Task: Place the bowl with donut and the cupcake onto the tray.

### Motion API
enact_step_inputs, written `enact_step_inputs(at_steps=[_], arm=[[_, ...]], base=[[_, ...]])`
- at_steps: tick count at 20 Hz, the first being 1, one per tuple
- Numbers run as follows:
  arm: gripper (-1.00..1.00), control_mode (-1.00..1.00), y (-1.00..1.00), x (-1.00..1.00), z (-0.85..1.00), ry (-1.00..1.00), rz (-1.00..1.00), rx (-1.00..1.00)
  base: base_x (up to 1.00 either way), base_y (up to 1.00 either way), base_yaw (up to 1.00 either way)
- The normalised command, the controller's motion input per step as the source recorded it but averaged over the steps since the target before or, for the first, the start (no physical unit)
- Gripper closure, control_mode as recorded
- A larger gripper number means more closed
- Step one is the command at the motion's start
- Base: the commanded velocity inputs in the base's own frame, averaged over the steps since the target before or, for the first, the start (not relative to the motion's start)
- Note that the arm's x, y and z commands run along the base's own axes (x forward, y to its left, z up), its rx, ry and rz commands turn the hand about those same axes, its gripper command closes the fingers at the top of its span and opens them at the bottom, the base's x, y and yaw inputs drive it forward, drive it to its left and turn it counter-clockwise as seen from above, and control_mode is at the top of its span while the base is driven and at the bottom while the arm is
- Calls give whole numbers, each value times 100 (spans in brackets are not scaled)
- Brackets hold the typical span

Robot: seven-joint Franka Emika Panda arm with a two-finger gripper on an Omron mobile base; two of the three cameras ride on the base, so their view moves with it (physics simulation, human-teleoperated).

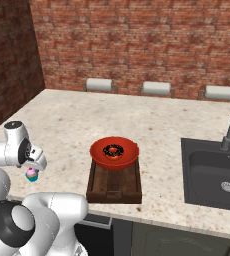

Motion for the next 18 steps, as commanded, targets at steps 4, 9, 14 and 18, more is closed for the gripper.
enact_step_inputs(at_steps=[4,9,14,18], arm=[[-100,-100,0,0,-11,0,0,0],[-100,-100,0,0,-12,0,0,0],[-100,-100,0,0,-12,0,0,0],[-100,-100,0,0,-13,0,0,0]], base=[[0,0,0],[0,0,0],[0,0,0],[0,0,0]])
